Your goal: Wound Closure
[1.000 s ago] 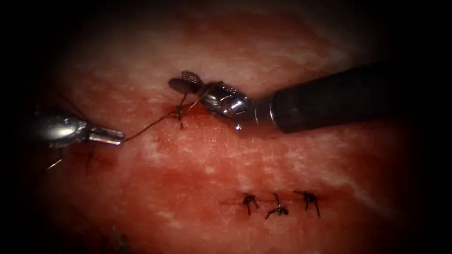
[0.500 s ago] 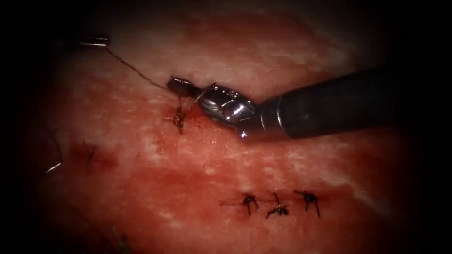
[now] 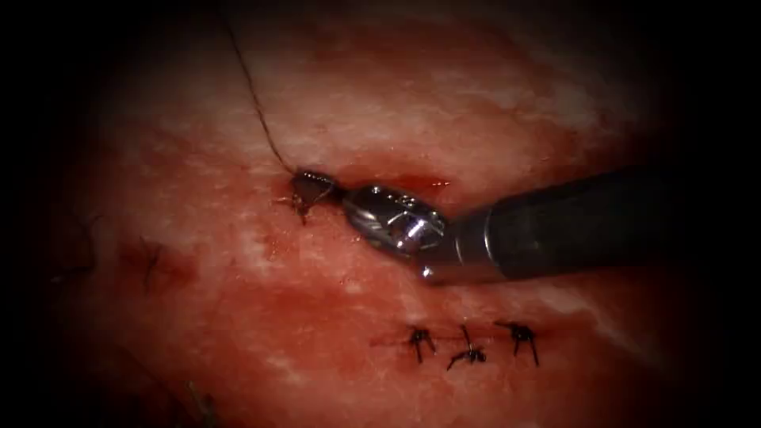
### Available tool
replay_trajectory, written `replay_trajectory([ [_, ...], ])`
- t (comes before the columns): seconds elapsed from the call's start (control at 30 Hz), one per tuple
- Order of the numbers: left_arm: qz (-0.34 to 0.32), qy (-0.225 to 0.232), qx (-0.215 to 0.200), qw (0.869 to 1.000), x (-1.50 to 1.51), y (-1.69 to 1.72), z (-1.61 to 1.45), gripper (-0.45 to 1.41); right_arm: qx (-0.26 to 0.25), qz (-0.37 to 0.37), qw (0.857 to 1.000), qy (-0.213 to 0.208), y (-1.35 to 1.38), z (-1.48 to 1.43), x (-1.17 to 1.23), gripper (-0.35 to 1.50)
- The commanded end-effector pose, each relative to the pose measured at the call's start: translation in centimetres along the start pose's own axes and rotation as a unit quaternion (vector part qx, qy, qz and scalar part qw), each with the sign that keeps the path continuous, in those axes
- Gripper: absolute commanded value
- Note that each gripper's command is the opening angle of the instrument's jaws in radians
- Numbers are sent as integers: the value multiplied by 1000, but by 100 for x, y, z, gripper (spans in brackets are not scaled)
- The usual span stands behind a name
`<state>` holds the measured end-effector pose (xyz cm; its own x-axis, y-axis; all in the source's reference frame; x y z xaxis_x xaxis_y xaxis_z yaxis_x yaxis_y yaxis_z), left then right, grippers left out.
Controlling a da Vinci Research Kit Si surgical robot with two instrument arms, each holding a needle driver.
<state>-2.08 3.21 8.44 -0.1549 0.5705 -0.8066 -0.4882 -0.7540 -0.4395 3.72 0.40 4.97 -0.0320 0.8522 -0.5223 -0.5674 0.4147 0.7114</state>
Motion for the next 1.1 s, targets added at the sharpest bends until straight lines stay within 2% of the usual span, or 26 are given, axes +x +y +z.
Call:
replay_trajectory([
  [0.03, -2, 5, 5, 1000, -4, -2, 7, -45, 1, 0, 1000, -1, -8, 3, -14, -35],
  [0.23, -11, 27, 40, 999, 15, -39, 17, -45, 2, -2, 1000, -1, -13, -5, -22, -35],
  [0.6, 17, 37, 78, 996, 51, -82, 27, -45, 9, -5, 1000, -2, -19, -28, -34, -35],
  [0.9, 29, 34, 94, 995, 55, -99, 36, -45, 27, -10, 1000, -9, -30, -33, -47, -35],
  [1.1, 51, 30, 106, 993, 57, -99, 40, -45, 37, -31, 999, -17, -42, -35, -54, -35],
])
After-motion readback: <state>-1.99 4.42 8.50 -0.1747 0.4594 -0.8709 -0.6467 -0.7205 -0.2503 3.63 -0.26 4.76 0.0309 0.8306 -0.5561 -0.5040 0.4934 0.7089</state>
